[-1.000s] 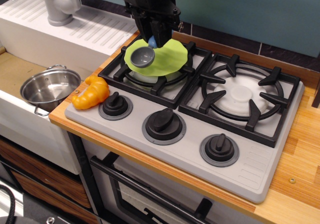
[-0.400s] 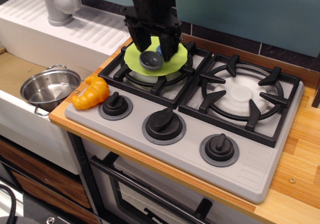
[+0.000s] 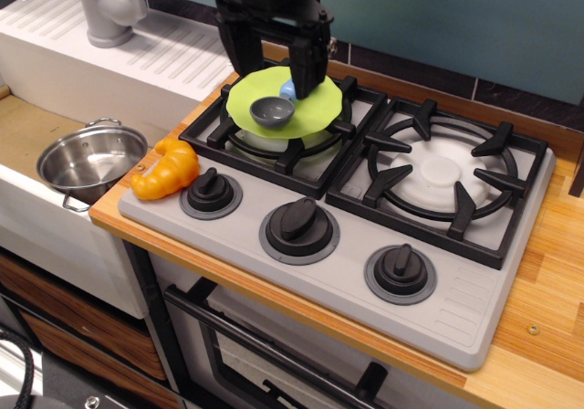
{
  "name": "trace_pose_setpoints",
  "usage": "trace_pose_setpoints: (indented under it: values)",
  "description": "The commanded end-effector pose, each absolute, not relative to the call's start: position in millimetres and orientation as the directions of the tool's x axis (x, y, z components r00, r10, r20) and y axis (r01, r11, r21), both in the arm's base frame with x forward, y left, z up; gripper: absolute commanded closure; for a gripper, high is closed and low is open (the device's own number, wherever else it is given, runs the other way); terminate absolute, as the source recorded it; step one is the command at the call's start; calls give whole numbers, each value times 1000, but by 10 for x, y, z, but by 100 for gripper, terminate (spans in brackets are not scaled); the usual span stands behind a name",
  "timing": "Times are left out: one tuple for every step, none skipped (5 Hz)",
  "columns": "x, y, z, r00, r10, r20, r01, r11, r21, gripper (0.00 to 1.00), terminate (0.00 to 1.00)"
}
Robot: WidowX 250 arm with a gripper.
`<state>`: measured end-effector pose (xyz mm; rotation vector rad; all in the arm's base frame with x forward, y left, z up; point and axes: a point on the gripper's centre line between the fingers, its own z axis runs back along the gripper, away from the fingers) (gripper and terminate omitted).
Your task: Put spoon on plate and croissant in pot or pan in sink
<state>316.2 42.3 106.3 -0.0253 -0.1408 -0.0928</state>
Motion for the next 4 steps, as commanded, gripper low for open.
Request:
trace_pose_setpoints:
  values:
    - [3196,433,1438,972,-108,208,106,994,20,0,0]
    - [3196,433,1438,972,-108,208,106,994,20,0,0]
    - [3196,433,1438,972,-108,208,106,994,20,0,0]
    - [2944,591,1350,954,-82,289,77,997,31,0,0]
